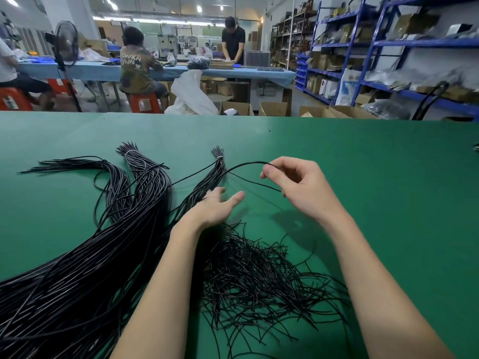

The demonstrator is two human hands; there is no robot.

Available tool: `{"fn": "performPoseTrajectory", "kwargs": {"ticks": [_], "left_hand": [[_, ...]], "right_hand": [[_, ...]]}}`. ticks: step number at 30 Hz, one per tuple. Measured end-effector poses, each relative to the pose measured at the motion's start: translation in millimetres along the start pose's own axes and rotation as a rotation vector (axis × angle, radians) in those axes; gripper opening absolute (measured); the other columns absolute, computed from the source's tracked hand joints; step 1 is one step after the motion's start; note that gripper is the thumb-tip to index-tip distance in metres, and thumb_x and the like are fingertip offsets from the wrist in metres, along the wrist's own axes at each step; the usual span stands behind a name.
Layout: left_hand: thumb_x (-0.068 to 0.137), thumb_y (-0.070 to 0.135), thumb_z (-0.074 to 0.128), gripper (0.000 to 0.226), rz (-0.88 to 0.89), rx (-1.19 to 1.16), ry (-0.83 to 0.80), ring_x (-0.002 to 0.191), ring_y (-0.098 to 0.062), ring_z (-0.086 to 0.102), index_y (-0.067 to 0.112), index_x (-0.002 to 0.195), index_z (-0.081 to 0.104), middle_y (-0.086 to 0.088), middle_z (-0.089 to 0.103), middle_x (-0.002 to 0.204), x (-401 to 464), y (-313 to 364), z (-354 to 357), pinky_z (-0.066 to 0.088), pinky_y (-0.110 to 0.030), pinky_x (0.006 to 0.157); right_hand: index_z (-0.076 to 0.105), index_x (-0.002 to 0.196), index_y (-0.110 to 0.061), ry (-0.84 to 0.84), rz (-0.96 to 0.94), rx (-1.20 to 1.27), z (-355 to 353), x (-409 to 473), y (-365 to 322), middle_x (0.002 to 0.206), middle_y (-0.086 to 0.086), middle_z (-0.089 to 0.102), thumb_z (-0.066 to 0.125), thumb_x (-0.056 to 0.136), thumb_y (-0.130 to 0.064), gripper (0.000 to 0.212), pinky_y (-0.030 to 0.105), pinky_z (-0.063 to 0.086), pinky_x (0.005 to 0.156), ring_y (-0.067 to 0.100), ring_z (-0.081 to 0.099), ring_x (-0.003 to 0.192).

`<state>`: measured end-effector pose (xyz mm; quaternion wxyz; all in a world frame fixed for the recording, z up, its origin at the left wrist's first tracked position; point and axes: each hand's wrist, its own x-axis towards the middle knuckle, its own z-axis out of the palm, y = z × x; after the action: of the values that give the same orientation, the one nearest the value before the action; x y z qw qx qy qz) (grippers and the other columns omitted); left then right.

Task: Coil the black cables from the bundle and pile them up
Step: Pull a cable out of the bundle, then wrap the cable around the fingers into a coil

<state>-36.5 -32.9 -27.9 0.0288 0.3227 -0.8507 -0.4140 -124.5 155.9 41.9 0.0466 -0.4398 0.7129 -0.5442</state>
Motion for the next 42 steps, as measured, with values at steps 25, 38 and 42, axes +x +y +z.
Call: {"fn": "performPoseTrajectory", "kwargs": {"ticks": [25,38,42], "left_hand": [[0.100,0.049,0.048,0.061,0.026,0.098,0.256,0.139,-0.027,0.041,0.009,0.147,0.044,-0.014,0.045,0.151,-0.1,-1.8,-4.1,0.032,-0.038,0.113],[0.092,0.041,0.068,0.037,0.350,-0.591,0.501,0.051,-0.002,0.041,0.021,0.070,0.046,0.010,0.046,0.063,-20.3,33.7,-33.0,0.035,-0.018,0.054],[0.081,0.075,0.052,0.062,0.275,-0.893,-0.192,0.073,-0.017,0.063,0.016,0.083,0.066,0.001,0.069,0.084,-32.6,43.2,-33.6,0.048,-0.028,0.068]], "right_hand": [[0.077,0.066,-0.032,0.391,0.008,0.040,-54.0,20.2,-68.5,0.047,-0.020,0.052,0.067,0.092,-0.040,0.029,0.015,0.032,0.049,-0.003,0.041,0.044],[0.076,0.081,-0.023,0.447,0.161,0.245,7.6,23.9,-22.1,0.050,-0.014,0.038,0.058,0.101,-0.030,0.027,0.027,0.027,0.054,0.018,0.034,0.060],[0.075,0.086,-0.019,0.213,0.023,0.172,14.1,18.6,-18.9,0.050,-0.021,0.050,0.058,0.101,-0.018,0.023,0.012,0.032,0.048,0.001,0.041,0.047]]}}
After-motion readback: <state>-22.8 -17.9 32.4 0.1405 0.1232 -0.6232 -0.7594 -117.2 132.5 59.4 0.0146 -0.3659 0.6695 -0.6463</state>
